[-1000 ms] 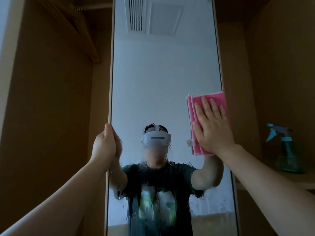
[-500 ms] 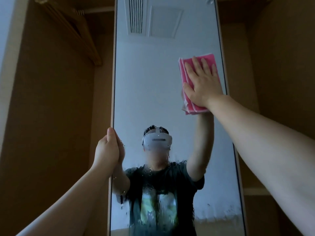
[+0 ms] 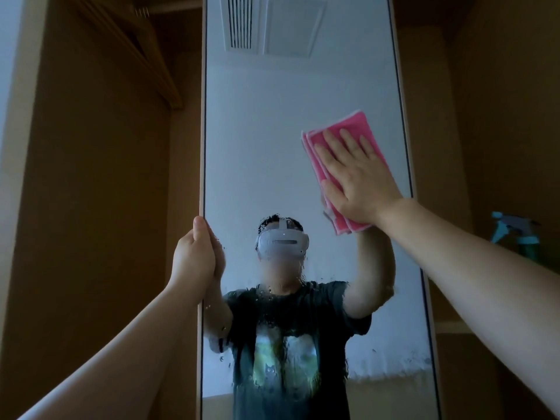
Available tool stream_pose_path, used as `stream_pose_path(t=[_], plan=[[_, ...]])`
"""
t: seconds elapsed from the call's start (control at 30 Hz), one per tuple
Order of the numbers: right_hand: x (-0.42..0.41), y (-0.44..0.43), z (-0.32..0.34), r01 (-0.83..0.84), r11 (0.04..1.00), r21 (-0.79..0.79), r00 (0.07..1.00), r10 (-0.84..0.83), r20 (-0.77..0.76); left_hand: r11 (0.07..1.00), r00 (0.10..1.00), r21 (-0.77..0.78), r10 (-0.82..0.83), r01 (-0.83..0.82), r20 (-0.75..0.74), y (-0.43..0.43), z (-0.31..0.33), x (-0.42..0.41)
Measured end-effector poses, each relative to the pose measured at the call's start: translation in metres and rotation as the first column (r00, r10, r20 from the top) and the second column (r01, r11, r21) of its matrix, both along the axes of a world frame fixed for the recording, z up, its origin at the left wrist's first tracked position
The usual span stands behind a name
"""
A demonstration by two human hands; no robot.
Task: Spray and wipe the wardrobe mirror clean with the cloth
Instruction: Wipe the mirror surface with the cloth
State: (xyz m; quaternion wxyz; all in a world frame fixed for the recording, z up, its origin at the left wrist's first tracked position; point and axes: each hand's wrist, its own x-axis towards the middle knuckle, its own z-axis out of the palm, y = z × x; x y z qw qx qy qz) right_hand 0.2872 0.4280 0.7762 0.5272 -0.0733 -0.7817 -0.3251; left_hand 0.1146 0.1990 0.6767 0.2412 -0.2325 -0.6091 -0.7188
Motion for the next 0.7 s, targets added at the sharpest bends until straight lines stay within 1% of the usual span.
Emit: stream_pose_path(t=[0.07, 0.23, 0.37, 0.5, 0.7], plan=[[-0.001, -0.003, -0.024, -0.006, 1.0, 0.028, 1.0, 0.006, 0.014, 1.0, 1.0, 0.005, -0.018, 0.018, 0.004, 0.0, 0.0, 0.004], [-0.009, -0.014, -0.082, -0.018, 1.0, -0.019, 1.0, 0.018, -0.016, 0.998, 0.998, 0.005, -0.055, 0.055, -0.01, -0.003, 0.001, 0.015], [-0.016, -0.02, -0.118, -0.037, 0.999, 0.013, 0.999, 0.037, 0.013, 0.998, 0.998, -0.012, -0.065, 0.065, -0.002, -0.004, 0.002, 0.016], [-0.014, -0.022, -0.123, -0.038, 0.999, 0.028, 0.999, 0.037, 0.027, 0.997, 0.997, 0.005, -0.078, 0.078, -0.003, -0.004, 0.002, 0.016], [-0.013, -0.022, -0.11, -0.067, 0.996, 0.053, 0.998, 0.065, 0.026, 0.997, 0.997, 0.013, -0.079, 0.08, -0.015, -0.003, 0.0, 0.015]])
